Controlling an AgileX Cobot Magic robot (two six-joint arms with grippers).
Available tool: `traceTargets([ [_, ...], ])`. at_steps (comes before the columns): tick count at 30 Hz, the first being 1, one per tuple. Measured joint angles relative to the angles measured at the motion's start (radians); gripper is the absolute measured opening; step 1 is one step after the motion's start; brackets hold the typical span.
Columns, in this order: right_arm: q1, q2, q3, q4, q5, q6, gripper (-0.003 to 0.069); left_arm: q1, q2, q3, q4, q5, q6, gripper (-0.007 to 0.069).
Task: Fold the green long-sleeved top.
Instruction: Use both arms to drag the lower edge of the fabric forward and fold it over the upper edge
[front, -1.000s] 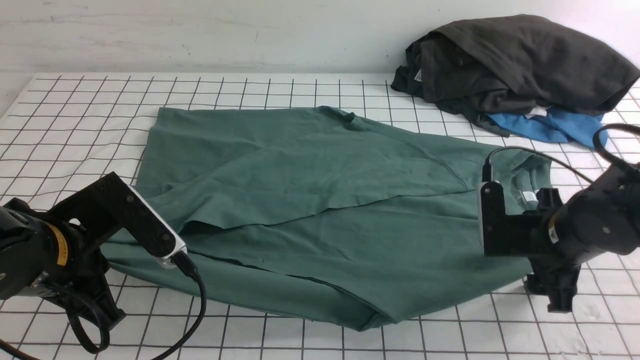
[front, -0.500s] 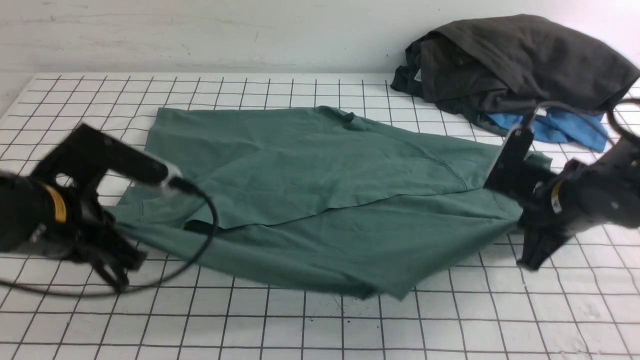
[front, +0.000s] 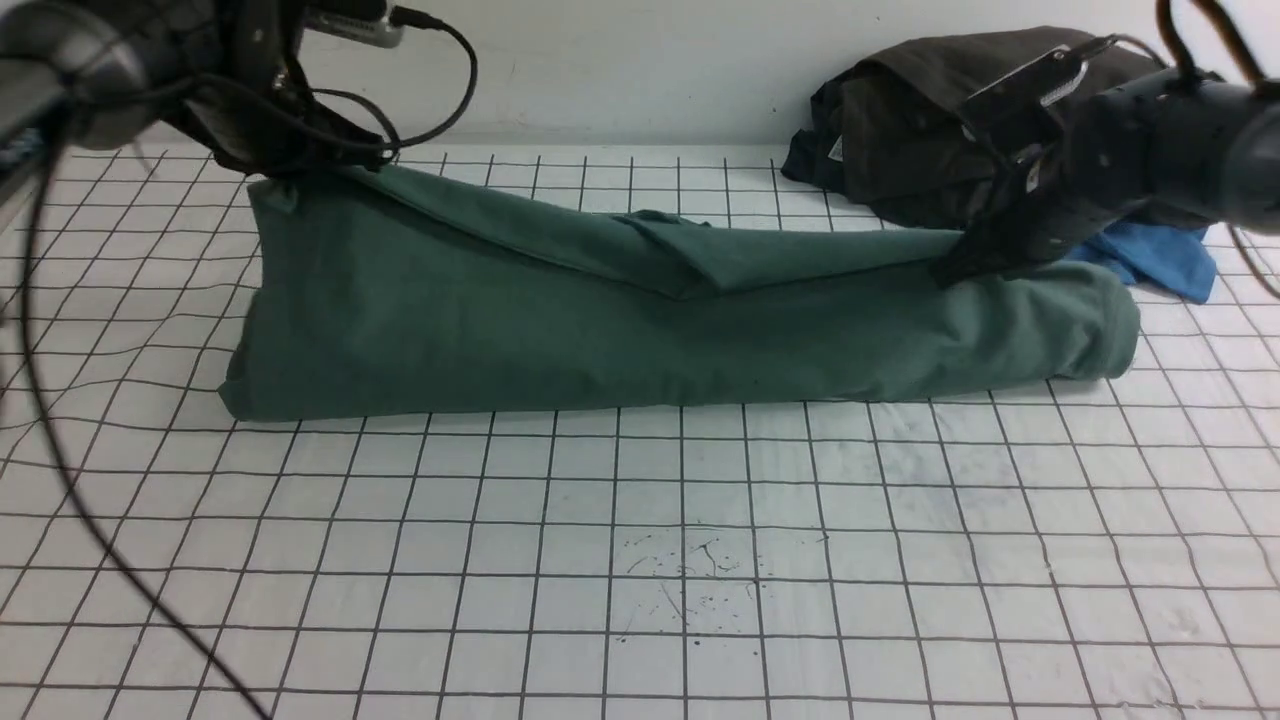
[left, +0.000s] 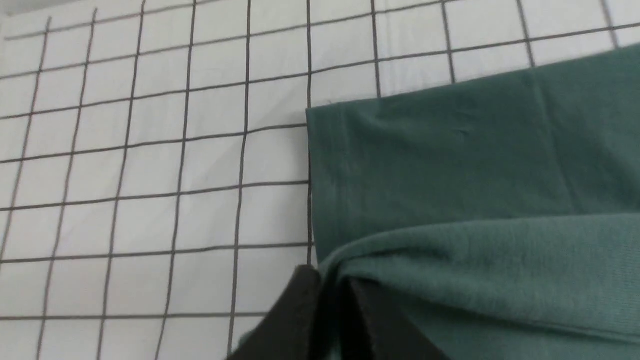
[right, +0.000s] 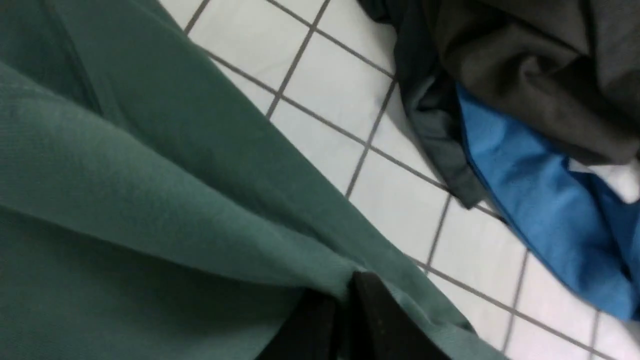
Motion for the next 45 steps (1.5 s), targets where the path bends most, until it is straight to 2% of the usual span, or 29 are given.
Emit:
traceTargets([
  [1, -0.001, 0.038, -0.042, 0.016, 0.029, 0.003, 0.0059, 0.003, 0.064, -0.086, -0.001, 0.048, 0.001, 0.0124],
  [2, -0.002, 0.089, -0.127, 0.041, 0.075, 0.008, 0.0123, 0.005, 0.170, -0.238, -0.001, 0.129, 0.012, 0.0196],
  [6, -0.002, 0.131, -0.253, 0.063, 0.180, 0.033, 0.0272, 0.007, 0.387, -0.590, -0.025, 0.326, 0.089, 0.0417],
  [8, 0.000, 0.119, -0.304, 0.094, 0.220, 0.026, 0.0304, 0.009, 0.406, -0.649, -0.095, 0.372, 0.134, 0.0491],
  [10, 0.005, 0.108, -0.323, 0.118, 0.239, 0.005, 0.0302, 0.009, 0.399, -0.663, -0.140, 0.382, 0.164, 0.0510],
  [11, 0.018, 0.094, -0.341, 0.176, 0.257, -0.042, 0.0281, 0.009, 0.387, -0.666, -0.205, 0.384, 0.203, 0.0513],
  [12, 0.027, 0.088, -0.345, 0.218, 0.261, -0.067, 0.0260, 0.009, 0.378, -0.667, -0.245, 0.384, 0.220, 0.0507],
  [14, 0.056, 0.091, -0.351, 0.382, 0.294, -0.223, 0.0165, 0.004, 0.365, -0.664, -0.313, 0.387, 0.259, 0.0461],
  [15, 0.059, 0.093, -0.351, 0.397, 0.294, -0.223, 0.0156, 0.003, 0.365, -0.663, -0.318, 0.387, 0.262, 0.0454],
  [17, 0.100, 0.138, -0.351, 0.551, 0.329, -0.405, 0.0042, -0.012, 0.357, -0.628, -0.366, 0.387, 0.296, 0.0358],
  [19, 0.118, 0.170, -0.351, 0.615, 0.335, -0.490, 0.0015, -0.021, 0.357, -0.605, -0.377, 0.387, 0.306, 0.0289],
  [20, 0.140, 0.221, -0.351, 0.668, 0.336, -0.571, -0.0004, -0.036, 0.358, -0.567, -0.386, 0.388, 0.321, 0.0206],
  [22, 0.152, 0.267, -0.351, 0.690, 0.331, -0.641, -0.0011, -0.047, 0.362, -0.542, -0.403, 0.392, 0.331, 0.0103],
  [23, 0.154, 0.272, -0.351, 0.698, 0.326, -0.658, -0.0012, -0.048, 0.363, -0.541, -0.405, 0.392, 0.332, 0.0103],
  [25, 0.158, 0.310, -0.353, 0.740, 0.238, -0.751, -0.0013, -0.053, 0.368, -0.532, -0.450, 0.394, 0.338, 0.0017],
  [26, 0.158, 0.312, -0.353, 0.742, 0.210, -0.755, -0.0013, -0.053, 0.368, -0.532, -0.456, 0.395, 0.340, 0.0011],
  [29, 0.153, 0.349, -0.353, 0.801, -0.015, -0.744, -0.0013, -0.053, 0.367, -0.532, -0.494, 0.395, 0.351, -0.0006],
  [31, 0.142, 0.368, -0.351, 0.860, -0.241, -0.661, -0.0013, -0.053, 0.367, -0.532, -0.507, 0.395, 0.373, -0.0008],
  [33, 0.128, 0.373, -0.351, 0.890, -0.390, -0.592, -0.0013, -0.053, 0.367, -0.532, -0.510, 0.395, 0.380, -0.0008],
  [36, 0.101, 0.367, -0.351, 0.912, -0.482, -0.527, 0.0000, -0.053, 0.367, -0.532, -0.510, 0.395, 0.386, -0.0008],
  [38, 0.090, 0.359, -0.351, 0.915, -0.474, -0.504, 0.0012, -0.053, 0.368, -0.532, -0.510, 0.395, 0.387, -0.0008],
  [41, 0.076, 0.327, -0.351, 0.914, -0.258, -0.494, 0.0034, -0.053, 0.379, -0.532, -0.531, 0.395, 0.387, -0.0008],
  [45, 0.087, 0.310, -0.351, 0.910, 0.004, -0.595, 0.0039, -0.053, 0.410, -0.532, -0.590, 0.394, 0.389, -0.0008],
])
